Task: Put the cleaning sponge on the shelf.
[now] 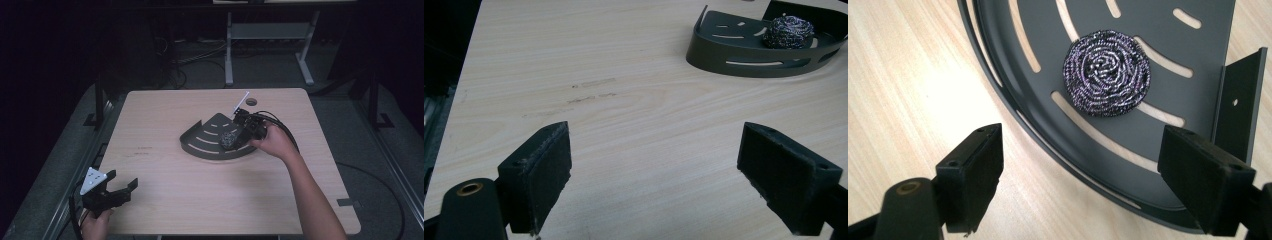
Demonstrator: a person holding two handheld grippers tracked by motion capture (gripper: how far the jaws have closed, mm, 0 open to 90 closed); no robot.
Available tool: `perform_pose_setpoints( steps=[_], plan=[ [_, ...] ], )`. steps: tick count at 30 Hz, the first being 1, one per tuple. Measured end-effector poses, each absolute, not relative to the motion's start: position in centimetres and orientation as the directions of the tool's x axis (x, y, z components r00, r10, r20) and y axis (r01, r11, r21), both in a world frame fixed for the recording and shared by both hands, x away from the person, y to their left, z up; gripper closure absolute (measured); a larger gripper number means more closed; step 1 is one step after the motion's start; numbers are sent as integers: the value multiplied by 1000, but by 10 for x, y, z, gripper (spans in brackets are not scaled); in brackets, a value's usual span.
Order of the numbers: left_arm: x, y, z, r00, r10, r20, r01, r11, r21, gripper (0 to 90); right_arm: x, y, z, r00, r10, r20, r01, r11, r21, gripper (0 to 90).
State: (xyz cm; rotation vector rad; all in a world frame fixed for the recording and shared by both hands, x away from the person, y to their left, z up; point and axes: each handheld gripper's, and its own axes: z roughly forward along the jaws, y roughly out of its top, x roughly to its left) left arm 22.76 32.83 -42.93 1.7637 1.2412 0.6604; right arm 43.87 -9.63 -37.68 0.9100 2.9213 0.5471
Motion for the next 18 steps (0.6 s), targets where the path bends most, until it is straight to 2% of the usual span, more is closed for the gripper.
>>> perform_pose_setpoints(
  steps=[18],
  plan=[
    [228, 327, -430, 369, 928, -50, 476, -143, 868, 133, 420, -114, -380, -826, 558, 80, 549, 762, 343, 180]
  ],
)
